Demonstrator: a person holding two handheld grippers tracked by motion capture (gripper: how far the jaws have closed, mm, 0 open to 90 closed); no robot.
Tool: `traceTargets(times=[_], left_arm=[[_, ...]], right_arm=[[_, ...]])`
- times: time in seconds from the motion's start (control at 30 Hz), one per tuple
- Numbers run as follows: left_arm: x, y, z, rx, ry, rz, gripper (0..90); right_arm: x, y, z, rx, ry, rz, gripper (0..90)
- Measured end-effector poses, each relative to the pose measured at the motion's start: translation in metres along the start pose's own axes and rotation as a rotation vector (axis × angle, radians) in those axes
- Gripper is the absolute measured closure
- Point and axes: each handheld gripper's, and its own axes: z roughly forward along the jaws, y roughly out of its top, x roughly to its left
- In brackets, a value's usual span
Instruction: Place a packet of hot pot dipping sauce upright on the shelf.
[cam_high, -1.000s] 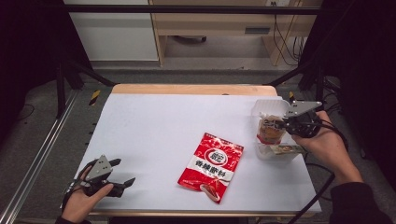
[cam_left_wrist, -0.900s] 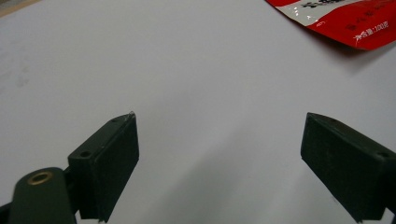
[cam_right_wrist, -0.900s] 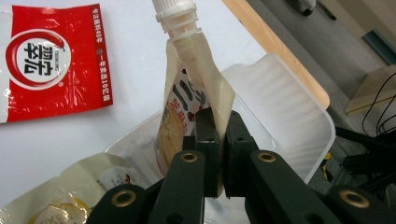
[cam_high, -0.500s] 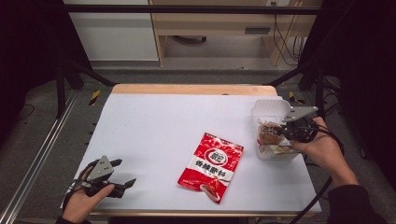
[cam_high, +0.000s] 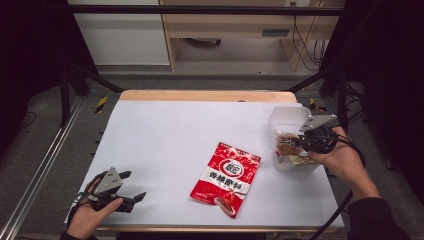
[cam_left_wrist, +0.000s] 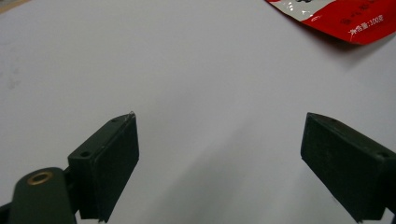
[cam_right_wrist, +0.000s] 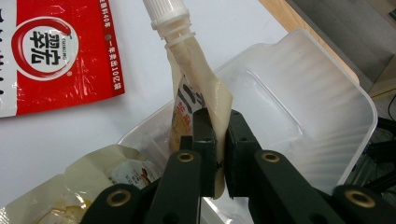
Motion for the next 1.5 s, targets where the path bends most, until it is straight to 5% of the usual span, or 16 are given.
traceTargets(times=[0.27, 0.5, 0.73, 0.87, 1.1, 1.23, 1.5], left_arm=[[0.000, 0.000, 0.000, 0.005, -0.001, 0.003, 11.3], [0.000, 0.000, 0.001, 0.008, 0.000, 0.004, 11.3], [-0.001, 0.000, 0.001, 0.011, -0.002, 0.007, 11.3], [0.000, 0.000, 0.001, 0.011, -0.001, 0.008, 11.3], [-0.001, 0.000, 0.000, 0.010, -0.003, 0.011, 11.3], [-0.001, 0.000, 0.000, 0.011, -0.006, 0.014, 11.3], [-0.002, 0.000, 0.001, 0.016, -0.008, 0.019, 11.3]], right_arm=[[0.000, -0.002, -0.002, 0.001, 0.002, 0.014, 83.0], [0.005, 0.006, -0.015, -0.026, -0.027, 0.050, 56.2], [0.030, 0.036, -0.041, -0.089, -0.082, 0.022, 37.8], [0.057, 0.055, -0.048, -0.147, -0.081, 0.019, 30.2], [0.100, 0.064, -0.029, -0.172, -0.020, 0.002, 23.5], [0.112, 0.061, -0.018, -0.178, -0.002, 0.015, 21.5], [0.136, 0.044, 0.008, -0.225, -0.027, 0.120, 12.9]])
